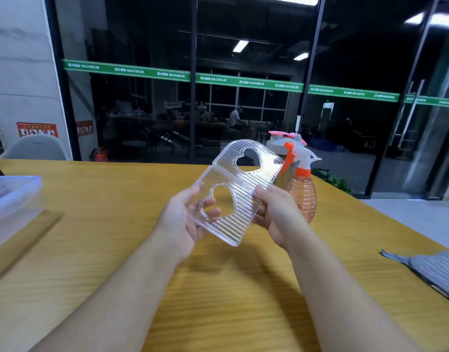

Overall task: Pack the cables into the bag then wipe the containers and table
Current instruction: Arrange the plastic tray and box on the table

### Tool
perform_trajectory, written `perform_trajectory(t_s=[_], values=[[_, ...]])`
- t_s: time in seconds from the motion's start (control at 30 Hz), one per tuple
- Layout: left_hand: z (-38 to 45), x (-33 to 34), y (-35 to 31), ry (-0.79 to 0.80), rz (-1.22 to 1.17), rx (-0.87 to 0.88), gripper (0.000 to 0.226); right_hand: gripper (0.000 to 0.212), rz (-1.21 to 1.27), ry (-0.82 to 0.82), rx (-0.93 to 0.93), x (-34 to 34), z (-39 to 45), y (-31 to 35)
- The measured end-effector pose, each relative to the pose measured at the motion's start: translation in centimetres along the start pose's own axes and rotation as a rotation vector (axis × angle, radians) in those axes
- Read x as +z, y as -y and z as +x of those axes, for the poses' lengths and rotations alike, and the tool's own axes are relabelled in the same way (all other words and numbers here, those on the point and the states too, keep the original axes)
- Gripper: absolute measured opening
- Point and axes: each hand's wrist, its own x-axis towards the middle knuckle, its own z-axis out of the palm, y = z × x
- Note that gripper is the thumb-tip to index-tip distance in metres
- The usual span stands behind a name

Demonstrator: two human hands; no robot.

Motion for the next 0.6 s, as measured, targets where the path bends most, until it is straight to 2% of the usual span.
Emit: perform_trajectory(t_s=[0.2,0.27,0.33,0.37,0.5,0.6], values=[[0.0,0.3,1.7,0.093,0.429,-0.016,0.011,0.023,-0.174,-0.081,0.024,-1.0,0.8,-0.6],[0.0,0.5,2.2,0.130,0.484,-0.027,0.009,0.025,-0.218,-0.081,0.024,-0.9,0.9,-1.0],[0.2,0.5,2.3,0.135,0.427,-0.043,0.001,0.027,-0.225,-0.089,0.020,-0.8,1.0,-1.2],[0.4,0.4,2.3,0.122,0.382,-0.048,0.004,0.031,-0.195,-0.085,0.015,-0.9,1.0,-1.1],[0.8,0.2,1.9,0.046,0.252,-0.035,0.011,0.061,-0.095,-0.024,0.047,-1.6,0.8,-0.2],[0.9,0.2,2.0,-0.005,0.245,-0.002,0.013,0.059,-0.233,0.049,0.049,-1.6,-0.1,0.2]])
